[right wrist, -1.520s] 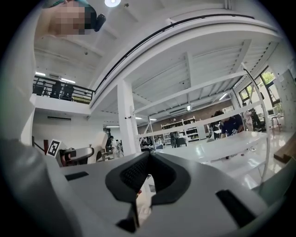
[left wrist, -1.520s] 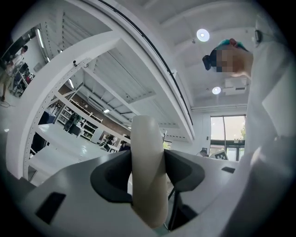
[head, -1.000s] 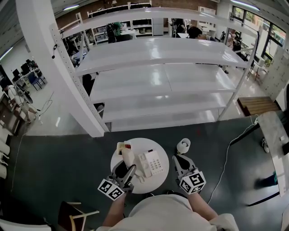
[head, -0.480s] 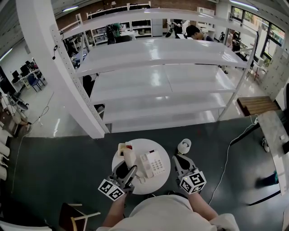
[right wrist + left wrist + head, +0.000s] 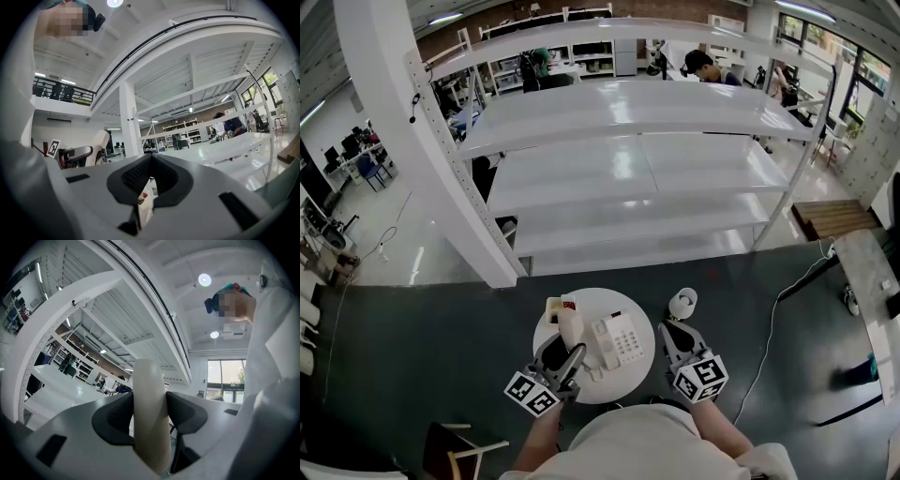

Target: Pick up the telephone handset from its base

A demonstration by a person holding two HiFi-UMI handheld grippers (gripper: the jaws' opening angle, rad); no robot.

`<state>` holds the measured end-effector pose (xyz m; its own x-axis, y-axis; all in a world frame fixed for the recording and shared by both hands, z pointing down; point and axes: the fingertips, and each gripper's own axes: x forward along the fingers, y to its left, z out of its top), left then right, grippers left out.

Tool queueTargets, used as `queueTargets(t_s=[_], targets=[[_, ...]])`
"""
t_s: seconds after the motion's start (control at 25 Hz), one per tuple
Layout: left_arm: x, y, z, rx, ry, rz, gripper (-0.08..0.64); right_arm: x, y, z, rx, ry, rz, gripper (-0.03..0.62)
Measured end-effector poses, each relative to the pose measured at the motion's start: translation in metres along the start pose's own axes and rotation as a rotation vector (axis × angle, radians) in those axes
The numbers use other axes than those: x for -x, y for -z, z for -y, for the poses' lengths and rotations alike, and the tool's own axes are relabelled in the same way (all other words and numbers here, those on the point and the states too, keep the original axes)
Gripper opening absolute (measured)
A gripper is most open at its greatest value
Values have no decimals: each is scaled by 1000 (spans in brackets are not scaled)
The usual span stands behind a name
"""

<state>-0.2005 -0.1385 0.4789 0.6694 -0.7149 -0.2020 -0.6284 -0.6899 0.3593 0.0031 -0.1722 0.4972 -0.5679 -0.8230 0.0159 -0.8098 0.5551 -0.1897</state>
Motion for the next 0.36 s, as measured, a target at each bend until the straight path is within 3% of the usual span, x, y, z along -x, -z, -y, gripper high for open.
queueTargets(t_s=[0.36], targets=[[-1,8,4,3,5,-8,229,4,4,3,-3,2,-2,8]])
